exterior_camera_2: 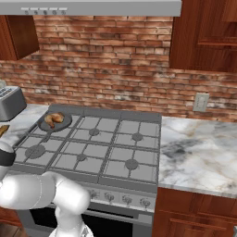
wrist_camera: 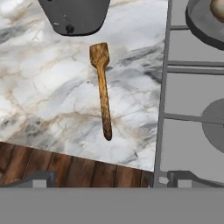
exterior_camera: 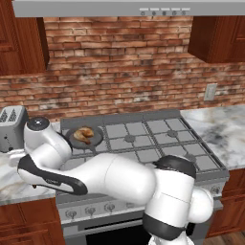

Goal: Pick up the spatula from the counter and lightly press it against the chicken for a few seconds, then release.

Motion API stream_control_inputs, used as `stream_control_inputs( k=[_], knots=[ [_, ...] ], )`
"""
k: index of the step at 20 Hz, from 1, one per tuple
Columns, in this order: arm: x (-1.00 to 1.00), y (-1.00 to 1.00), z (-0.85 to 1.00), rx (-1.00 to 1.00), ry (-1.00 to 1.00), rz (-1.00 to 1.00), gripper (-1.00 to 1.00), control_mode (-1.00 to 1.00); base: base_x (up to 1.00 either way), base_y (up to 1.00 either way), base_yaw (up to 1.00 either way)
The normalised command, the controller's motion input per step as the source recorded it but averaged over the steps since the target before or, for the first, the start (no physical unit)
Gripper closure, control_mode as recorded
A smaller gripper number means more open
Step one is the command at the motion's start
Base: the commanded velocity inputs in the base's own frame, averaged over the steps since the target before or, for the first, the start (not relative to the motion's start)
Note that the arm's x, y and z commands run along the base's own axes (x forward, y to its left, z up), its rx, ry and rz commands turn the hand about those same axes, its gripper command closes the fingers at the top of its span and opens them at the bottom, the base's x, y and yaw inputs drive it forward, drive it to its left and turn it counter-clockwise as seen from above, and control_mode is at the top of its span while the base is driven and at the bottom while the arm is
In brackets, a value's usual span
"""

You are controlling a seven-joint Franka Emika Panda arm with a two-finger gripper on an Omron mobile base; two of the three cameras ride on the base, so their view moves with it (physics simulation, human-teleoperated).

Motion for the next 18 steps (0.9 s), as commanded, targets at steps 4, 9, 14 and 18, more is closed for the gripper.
stream_control_inputs(
  k=[4,9,14,18],
  knots=[
    [0.0,0.0,-0.17,-0.02,0.01,-0.02,-1.0,-1.0,0.0,0.0,0.0],
    [0.05,0.0,-0.15,0.0,0.01,-0.01,-1.0,-1.0,0.0,0.0,0.0],
    [0.12,0.0,-0.19,0.0,0.02,0.0,-1.0,-1.0,0.0,0.0,0.0],
    [0.14,0.0,-0.24,0.0,0.02,0.0,-1.0,-1.0,0.0,0.0,0.0]
  ],
)
